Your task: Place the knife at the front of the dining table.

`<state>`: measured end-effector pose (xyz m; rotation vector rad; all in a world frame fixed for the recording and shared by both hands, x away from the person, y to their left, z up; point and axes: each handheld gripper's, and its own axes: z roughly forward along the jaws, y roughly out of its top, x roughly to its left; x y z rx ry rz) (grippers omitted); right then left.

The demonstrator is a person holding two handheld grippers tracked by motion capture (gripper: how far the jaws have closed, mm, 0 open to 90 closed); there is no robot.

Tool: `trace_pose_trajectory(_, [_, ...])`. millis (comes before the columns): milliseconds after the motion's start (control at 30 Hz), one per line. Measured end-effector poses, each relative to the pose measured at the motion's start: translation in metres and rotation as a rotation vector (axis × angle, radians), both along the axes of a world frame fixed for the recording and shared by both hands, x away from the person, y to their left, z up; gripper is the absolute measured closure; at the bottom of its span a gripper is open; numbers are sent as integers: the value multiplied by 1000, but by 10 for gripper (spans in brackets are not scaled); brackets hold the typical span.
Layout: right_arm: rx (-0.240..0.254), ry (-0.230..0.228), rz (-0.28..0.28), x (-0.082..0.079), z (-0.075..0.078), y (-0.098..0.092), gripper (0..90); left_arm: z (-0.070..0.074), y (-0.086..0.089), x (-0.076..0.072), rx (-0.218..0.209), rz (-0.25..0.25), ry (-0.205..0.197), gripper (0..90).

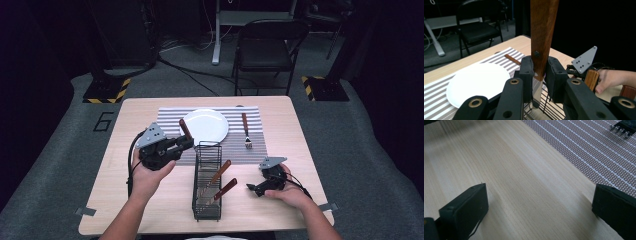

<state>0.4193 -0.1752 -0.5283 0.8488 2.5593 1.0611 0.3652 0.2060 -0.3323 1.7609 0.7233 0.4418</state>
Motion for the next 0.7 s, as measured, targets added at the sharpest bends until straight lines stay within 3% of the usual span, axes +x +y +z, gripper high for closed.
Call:
trace_pose_trajectory(333, [0, -1, 1, 0, 0, 0, 0, 20, 26, -10, -40, 63, -56, 763])
trace_pose_trajectory(533, [0, -1, 1, 0, 0, 0, 0, 25, 40, -11, -61, 101, -56, 763])
trace_pose_trajectory(700, [0, -1, 0, 0, 0, 0, 0, 25, 45, -9, -53, 119, -57, 763])
